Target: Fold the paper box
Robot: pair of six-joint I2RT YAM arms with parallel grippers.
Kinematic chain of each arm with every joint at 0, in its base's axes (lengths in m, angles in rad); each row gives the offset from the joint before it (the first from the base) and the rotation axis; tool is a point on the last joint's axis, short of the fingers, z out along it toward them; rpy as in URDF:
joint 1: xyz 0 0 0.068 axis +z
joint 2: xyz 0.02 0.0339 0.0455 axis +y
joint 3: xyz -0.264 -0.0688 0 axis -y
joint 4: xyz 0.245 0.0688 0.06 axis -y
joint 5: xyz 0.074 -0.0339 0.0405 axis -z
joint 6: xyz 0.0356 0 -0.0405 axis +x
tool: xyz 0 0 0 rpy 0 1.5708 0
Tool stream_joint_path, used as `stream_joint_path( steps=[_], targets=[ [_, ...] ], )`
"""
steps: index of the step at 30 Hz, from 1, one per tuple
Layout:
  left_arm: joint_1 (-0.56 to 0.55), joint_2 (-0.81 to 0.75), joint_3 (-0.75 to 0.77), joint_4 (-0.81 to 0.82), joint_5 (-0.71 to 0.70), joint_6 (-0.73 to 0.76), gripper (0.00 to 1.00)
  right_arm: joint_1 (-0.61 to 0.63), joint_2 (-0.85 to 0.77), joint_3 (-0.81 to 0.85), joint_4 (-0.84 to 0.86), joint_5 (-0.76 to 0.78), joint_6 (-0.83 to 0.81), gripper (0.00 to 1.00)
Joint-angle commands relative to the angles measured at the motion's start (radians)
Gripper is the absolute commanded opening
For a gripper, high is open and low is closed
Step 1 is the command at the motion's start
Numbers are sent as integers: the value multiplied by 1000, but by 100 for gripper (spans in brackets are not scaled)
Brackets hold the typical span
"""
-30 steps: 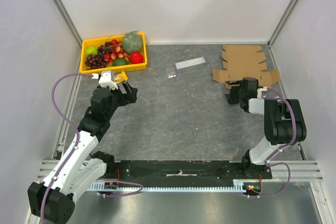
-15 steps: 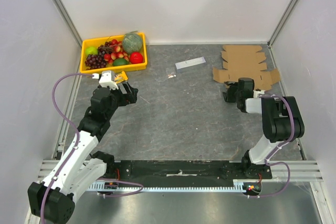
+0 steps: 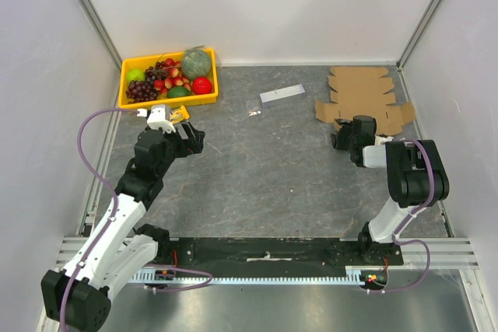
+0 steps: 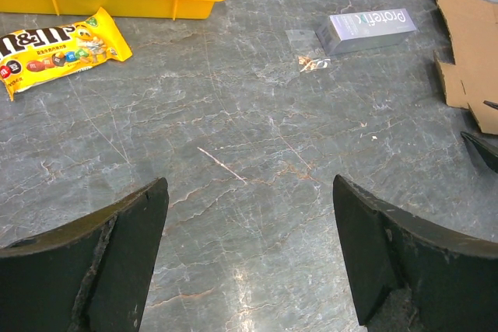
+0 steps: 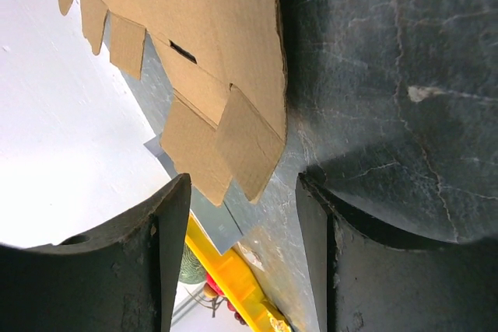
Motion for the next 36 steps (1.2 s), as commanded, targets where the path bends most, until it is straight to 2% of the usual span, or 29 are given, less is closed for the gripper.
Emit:
stream_joint_path(
  steps=[1, 9, 23, 34, 36],
  targets=[
    [-2, -3, 4, 31, 19, -18, 91, -13, 3, -32, -100, 87, 15, 63],
    [-2, -5, 4, 33, 25, -18, 91, -14, 6, -32, -99, 85, 17, 51],
    [-2, -3, 2, 37, 35, -21, 91, -14, 46, -3, -80, 79, 8, 42],
    [-2, -17, 24, 16, 45, -28, 90, -45, 15, -15, -59, 84, -28, 24],
    [-2, -17, 27, 13, 55, -30, 90, -46, 3, -21, -53, 91, -38, 15]
  ],
)
